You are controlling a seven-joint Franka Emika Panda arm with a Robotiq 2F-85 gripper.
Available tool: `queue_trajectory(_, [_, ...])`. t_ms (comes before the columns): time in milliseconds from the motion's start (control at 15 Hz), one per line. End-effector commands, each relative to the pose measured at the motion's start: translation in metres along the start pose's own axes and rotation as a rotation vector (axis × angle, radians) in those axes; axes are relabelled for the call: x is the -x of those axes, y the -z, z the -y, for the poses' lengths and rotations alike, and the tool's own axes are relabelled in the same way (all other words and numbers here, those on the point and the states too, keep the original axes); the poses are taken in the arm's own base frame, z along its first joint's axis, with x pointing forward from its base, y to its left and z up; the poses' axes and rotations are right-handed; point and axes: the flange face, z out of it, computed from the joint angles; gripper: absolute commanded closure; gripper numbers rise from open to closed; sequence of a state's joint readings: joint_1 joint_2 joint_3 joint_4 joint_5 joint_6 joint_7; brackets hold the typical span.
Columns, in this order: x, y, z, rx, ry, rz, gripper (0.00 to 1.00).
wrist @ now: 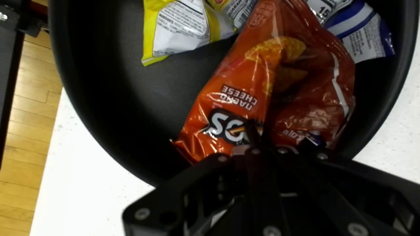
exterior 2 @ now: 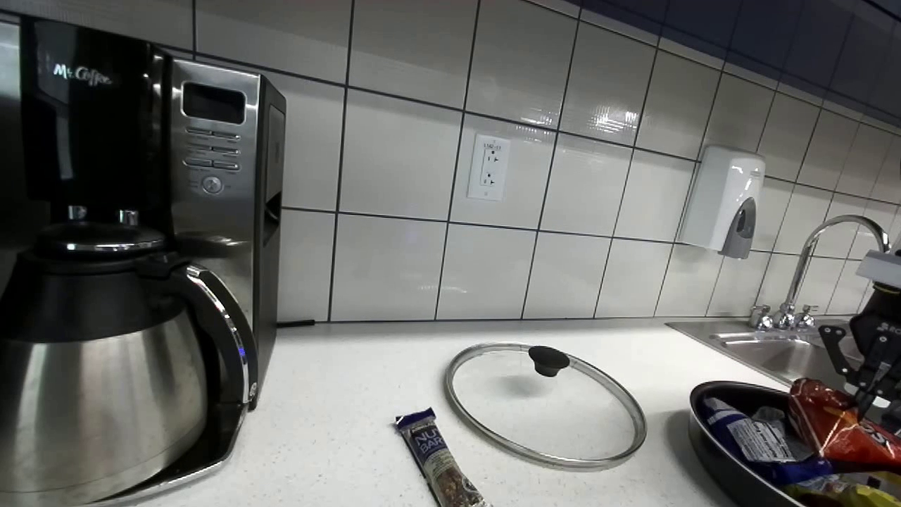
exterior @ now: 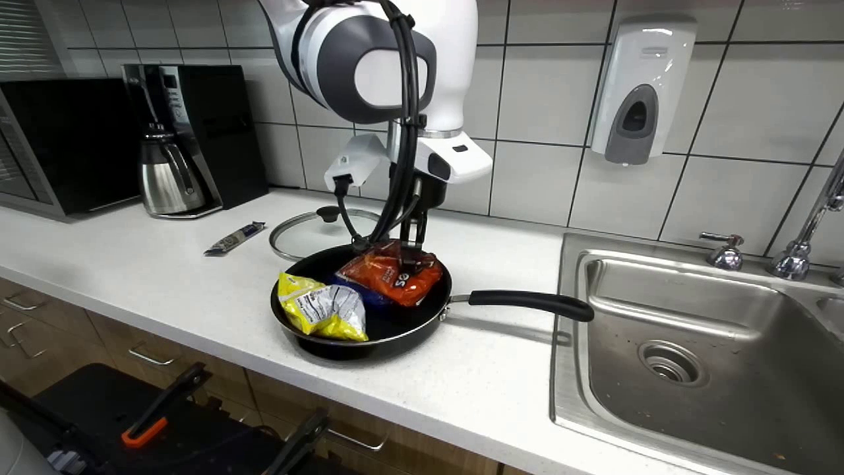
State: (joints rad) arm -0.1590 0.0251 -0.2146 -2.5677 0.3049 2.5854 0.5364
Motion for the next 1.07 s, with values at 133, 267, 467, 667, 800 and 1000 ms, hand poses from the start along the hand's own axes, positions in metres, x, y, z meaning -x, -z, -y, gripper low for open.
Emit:
queue_trajectory(133, [-0.018, -0.027, -0.018, 0.041, -0.071, 0.032, 1.00])
queue_trajectory(267, [-0.022, -0.036, -0.020, 0.053, -0.084, 0.048, 1.00])
queue_trajectory(467, [-0.025, -0.042, -0.019, 0.063, -0.095, 0.059, 1.00])
queue_trajectory(667, [-0.027, -0.042, -0.019, 0.064, -0.101, 0.059, 1.00])
queue_trajectory(800, [-0.026, -0.040, -0.018, 0.062, -0.100, 0.056, 1.00])
queue_trajectory(1000, [-0.025, -0.036, -0.017, 0.061, -0.094, 0.050, 1.00])
